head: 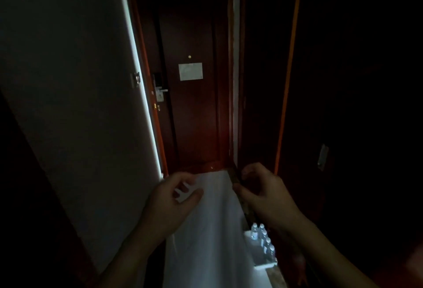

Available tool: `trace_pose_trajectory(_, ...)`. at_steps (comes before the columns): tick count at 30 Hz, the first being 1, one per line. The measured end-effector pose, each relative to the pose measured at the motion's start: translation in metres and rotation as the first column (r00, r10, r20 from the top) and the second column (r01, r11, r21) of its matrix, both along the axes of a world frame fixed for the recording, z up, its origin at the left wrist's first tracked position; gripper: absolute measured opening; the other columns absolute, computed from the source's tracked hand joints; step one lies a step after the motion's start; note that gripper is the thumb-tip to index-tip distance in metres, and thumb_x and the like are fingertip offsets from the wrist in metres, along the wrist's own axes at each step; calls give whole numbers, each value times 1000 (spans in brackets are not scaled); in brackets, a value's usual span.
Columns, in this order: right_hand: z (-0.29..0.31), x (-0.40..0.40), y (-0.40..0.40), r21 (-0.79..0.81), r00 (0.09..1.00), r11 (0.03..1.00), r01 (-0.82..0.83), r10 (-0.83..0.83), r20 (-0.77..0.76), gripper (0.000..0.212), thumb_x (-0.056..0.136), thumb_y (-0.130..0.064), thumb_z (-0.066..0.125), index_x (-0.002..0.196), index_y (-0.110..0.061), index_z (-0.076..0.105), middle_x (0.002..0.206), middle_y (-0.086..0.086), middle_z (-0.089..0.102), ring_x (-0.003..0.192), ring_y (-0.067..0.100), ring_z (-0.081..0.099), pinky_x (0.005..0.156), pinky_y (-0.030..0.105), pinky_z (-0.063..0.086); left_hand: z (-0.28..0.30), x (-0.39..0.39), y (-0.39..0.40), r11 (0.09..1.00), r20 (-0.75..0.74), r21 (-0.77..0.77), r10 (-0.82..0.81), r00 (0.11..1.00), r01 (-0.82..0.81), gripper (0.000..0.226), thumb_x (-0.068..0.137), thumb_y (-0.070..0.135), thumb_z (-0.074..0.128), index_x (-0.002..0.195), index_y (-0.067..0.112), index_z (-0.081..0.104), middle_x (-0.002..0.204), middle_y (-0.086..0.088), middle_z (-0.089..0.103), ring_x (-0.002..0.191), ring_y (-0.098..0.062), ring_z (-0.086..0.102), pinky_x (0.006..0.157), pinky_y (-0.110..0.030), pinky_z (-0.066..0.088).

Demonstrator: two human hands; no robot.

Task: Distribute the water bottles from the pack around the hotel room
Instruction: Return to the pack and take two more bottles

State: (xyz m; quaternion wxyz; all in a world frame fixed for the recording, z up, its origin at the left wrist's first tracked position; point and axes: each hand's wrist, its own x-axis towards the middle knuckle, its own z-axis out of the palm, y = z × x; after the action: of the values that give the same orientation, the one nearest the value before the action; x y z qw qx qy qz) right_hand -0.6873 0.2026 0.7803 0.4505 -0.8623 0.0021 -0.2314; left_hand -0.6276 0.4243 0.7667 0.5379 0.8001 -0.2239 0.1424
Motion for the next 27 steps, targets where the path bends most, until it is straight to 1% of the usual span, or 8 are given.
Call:
trace_pose_trajectory(8, 9, 194, -8, -16, 995, 996, -92, 92, -41, 33, 74, -52, 68, 99, -34, 60, 95, -12, 68, 83, 2, 67, 73, 36, 58, 4, 173, -5, 998, -9, -1, 58, 998, -58, 32, 68, 52, 66, 94, 35, 69, 86, 9, 71, 77, -16, 67, 71, -47, 57)
trace_pose_trajectory(12, -4, 287, -21, -28, 999, 999, -22, 21, -38, 22, 78, -38, 74, 95, -38, 60, 92, -11, 69, 80, 1, 66, 70, 26, 56, -14, 283, -19, 999, -13, 14, 37, 999, -37, 24, 68, 52, 67, 91, 44, 66, 88, 20, 69, 75, -9, 65, 67, -34, 56)
trace_pose_trajectory(15, -24, 341, -40, -11, 995, 996, 85, -86, -56, 20, 79, -29, 75, 93, -32, 60, 80, -10, 71, 68, 1, 66, 60, 20, 52, -33, 364, -43, 997, -9, 61, -56, 998, 57, 26, 72, 36, 78, 96, 38, 67, 88, 17, 70, 79, -4, 65, 65, -13, 48)
trace_pose_trajectory(17, -36, 371, -57, 12, 985, 989, 147, -145, -93, 23, 79, -22, 75, 90, -34, 59, 79, -19, 71, 66, -3, 66, 59, 15, 48, -42, 410, -65, 987, -27, 82, -133, 991, 135, 25, 76, 21, 81, 96, 29, 69, 87, 15, 70, 82, 1, 63, 64, -6, 44)
trace_pose_trajectory(19, -44, 396, -72, 32, 968, 975, 218, -212, -136, 26, 78, -21, 76, 90, -36, 59, 83, -27, 70, 71, -6, 67, 62, 11, 48, -52, 452, -88, 971, -52, 96, -217, 975, 221, 23, 76, 23, 80, 94, 30, 68, 86, 16, 70, 83, 1, 63, 66, -7, 44)
trace_pose_trajectory(21, -53, 416, -89, 36, 941, 952, 303, -293, -168, 26, 71, -39, 72, 93, -33, 60, 82, -16, 72, 74, -2, 67, 65, 16, 51, -67, 492, -112, 941, -94, 105, -311, 946, 320, 24, 76, 25, 79, 93, 36, 65, 96, 21, 69, 86, 0, 64, 66, -8, 45)
trace_pose_trajectory(23, -66, 429, -108, 37, 903, 920, 390, -375, -212, 38, 64, -51, 64, 95, -30, 61, 81, -8, 72, 74, 2, 68, 69, 26, 55, -84, 522, -139, 904, -151, 131, -388, 909, 407, 29, 78, 20, 79, 95, 37, 64, 95, 19, 70, 90, 3, 62, 68, -8, 47)
trace_pose_trajectory(27, -114, 443, -152, -21, 791, 844, 536, -511, -335, 29, 75, -33, 76, 99, -28, 62, 80, -5, 73, 71, 3, 69, 69, 37, 58, -122, 563, -194, 823, -240, 189, -491, 837, 536, 27, 79, 26, 78, 102, 31, 66, 94, 19, 69, 93, 5, 61, 68, -7, 47)
